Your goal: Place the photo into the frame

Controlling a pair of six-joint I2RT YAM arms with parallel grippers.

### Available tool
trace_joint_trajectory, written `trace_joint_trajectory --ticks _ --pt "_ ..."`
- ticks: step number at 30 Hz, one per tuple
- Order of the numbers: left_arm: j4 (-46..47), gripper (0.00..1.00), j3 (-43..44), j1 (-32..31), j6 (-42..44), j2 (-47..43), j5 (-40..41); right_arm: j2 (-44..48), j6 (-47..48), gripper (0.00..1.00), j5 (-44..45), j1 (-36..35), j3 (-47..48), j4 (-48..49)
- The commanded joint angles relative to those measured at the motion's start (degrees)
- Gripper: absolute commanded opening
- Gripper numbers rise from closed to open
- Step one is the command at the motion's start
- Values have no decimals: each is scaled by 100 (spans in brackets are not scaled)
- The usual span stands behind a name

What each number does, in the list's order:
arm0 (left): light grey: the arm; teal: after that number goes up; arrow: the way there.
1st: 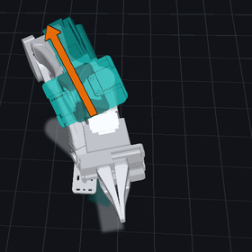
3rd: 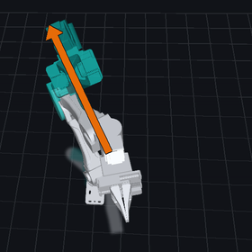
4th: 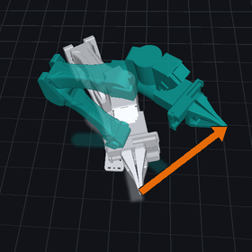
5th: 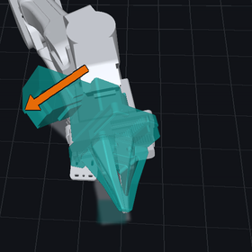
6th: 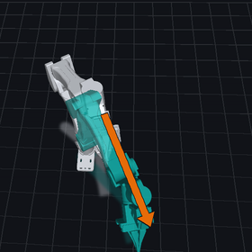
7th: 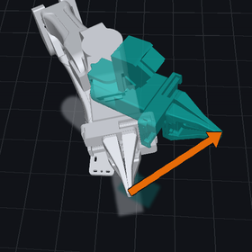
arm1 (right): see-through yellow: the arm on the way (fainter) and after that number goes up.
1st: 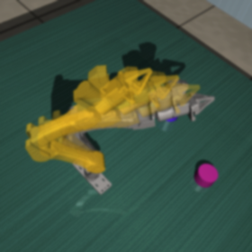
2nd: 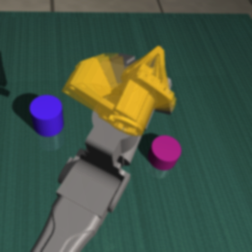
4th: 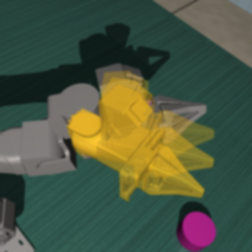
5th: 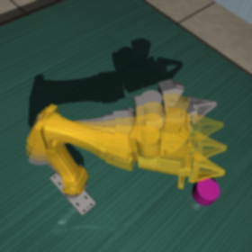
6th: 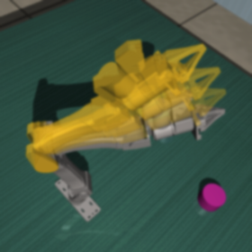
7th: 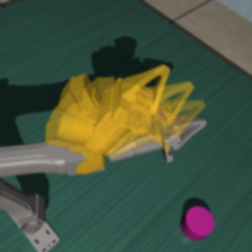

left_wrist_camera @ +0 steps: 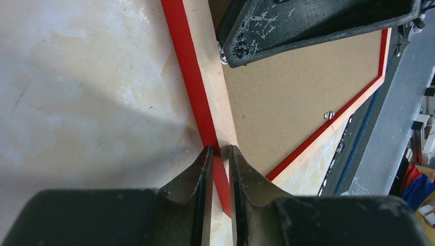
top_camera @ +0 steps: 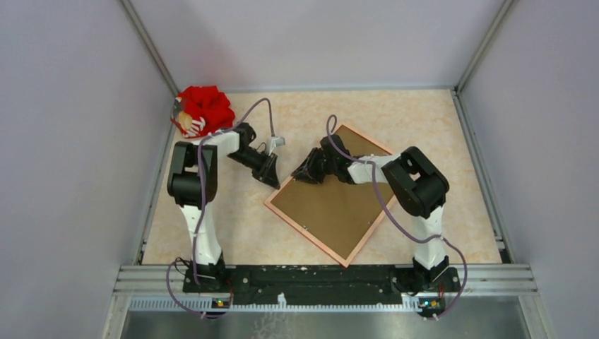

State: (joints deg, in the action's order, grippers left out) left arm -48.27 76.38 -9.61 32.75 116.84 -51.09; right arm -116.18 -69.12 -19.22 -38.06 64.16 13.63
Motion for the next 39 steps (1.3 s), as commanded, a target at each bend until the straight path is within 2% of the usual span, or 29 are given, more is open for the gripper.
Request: trace_joint_trajectory --ticks 1,5,10,16,26,31,39 --pt "113 22 -93 -151 134 -50 55 -285 13 29 133 -38 358 214" --pt "169 22 -115 -257 92 -39 77 -330 170 29 -2 -45 485 236" --pt "57 22 6 -246 136 -96 172 -116 1065 29 -109 18 707 -318" --pt "-251 26 522 -128 78 -67 -22 34 1673 31 -293 238 863 -691" --pt "61 40 1511 -127 -680 494 -224 490 1826 35 -339 928 670 -825" --pt "288 42 2088 -310 -1166 1151 -256 402 1823 40 -102 1302 662 -963" --pt "537 44 2566 -538 -1517 1553 -259 -82 1895 41 35 1590 1096 -1155"
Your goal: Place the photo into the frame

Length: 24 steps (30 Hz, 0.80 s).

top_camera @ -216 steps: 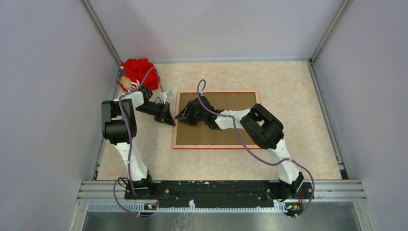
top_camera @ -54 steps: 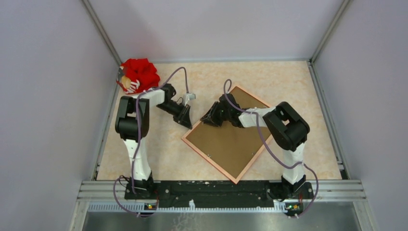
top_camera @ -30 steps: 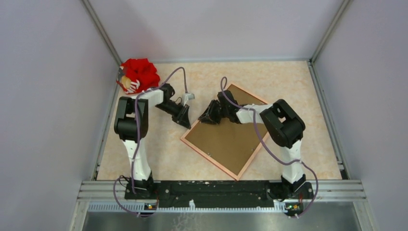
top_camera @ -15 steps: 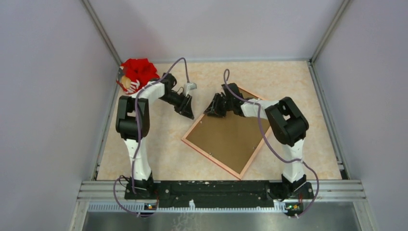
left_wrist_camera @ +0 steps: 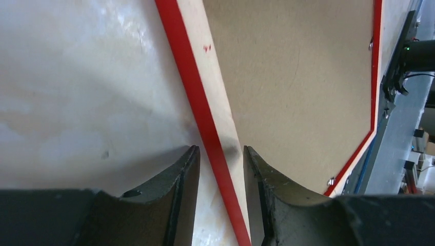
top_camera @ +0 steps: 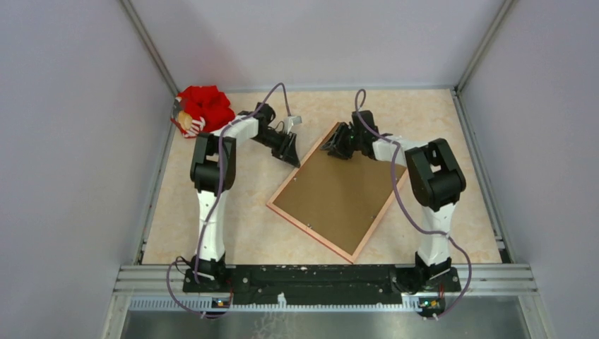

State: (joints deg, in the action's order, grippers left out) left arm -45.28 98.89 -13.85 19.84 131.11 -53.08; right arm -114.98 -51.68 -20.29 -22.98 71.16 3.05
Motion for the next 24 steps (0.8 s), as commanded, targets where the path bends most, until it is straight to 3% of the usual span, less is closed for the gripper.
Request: trace_joint_trajectory --ticks 1,12,24 --pt "255 43 337 -120 -241 144 -71 -269 172 41 155 111 494 -150" --pt "213 32 194 -212 -58 186 79 -794 208 40 266 207 1107 -287" --pt "221 30 80 -275 62 134 180 -1070 197 40 248 234 1451 -466"
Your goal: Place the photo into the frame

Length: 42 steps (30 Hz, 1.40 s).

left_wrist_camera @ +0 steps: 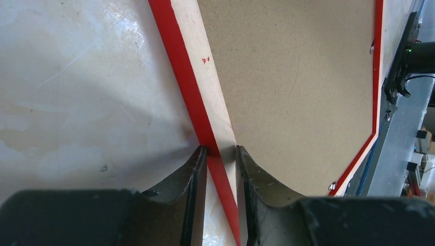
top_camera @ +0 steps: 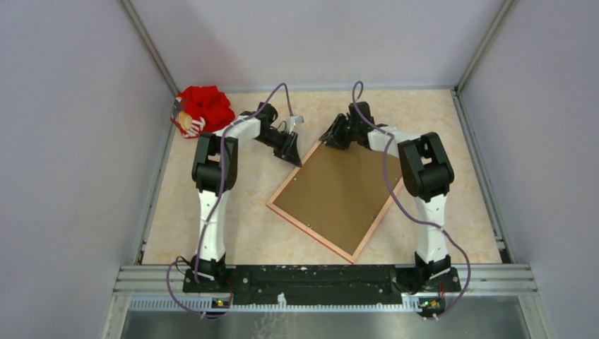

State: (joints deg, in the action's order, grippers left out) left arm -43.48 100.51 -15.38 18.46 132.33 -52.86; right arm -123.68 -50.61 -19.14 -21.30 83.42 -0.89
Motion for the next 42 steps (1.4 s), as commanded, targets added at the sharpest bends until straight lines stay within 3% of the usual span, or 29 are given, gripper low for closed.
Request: trace_joint_trajectory --ticks 1,13,24,33,37,42 --pt "42 30 -90 -131 208 17 164 -225 79 39 109 65 254 -63" --pt "-82 27 -102 -193 388 31 151 -494 158 38 -227 65 534 14" --pt "-352 26 -308 -281 746 -58 56 -1002 722 36 -734 -215 1387 -532" --pt "-691 35 -1167 -128 1249 -935 -149 -658 768 36 -1443 -814 633 -119" --pt "-321 40 -1330 317 810 -1093 -114 -221 549 36 -1283 -853 99 266" --pt "137 40 -1209 582 112 -852 -232 -46 497 36 -1150 -752 233 261"
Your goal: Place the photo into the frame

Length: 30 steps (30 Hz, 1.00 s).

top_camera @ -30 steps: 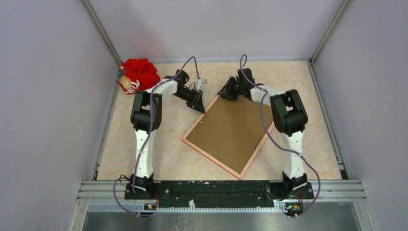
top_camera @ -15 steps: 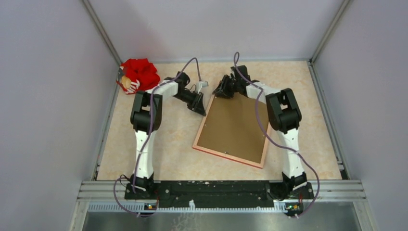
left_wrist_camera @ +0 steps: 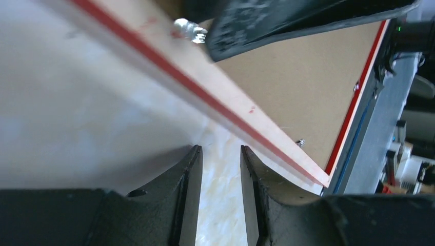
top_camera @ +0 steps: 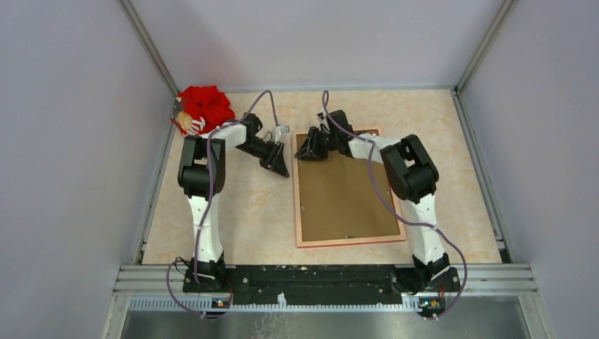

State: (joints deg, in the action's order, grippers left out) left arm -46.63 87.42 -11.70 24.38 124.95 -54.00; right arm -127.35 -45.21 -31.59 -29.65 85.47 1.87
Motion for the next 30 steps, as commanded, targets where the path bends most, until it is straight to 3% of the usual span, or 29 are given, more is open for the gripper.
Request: trace_joint_trajectory --ticks 1,9,30 --pt "515 40 144 225 -593 -62 -217 325 -63 36 97 109 66 -5" --pt "394 38 667 214 -874 410 -862 57 -19 36 57 181 437 -168" --pt "724 27 751 79 -1136 781 -365 -488 -158 36 -383 -64 643 -146"
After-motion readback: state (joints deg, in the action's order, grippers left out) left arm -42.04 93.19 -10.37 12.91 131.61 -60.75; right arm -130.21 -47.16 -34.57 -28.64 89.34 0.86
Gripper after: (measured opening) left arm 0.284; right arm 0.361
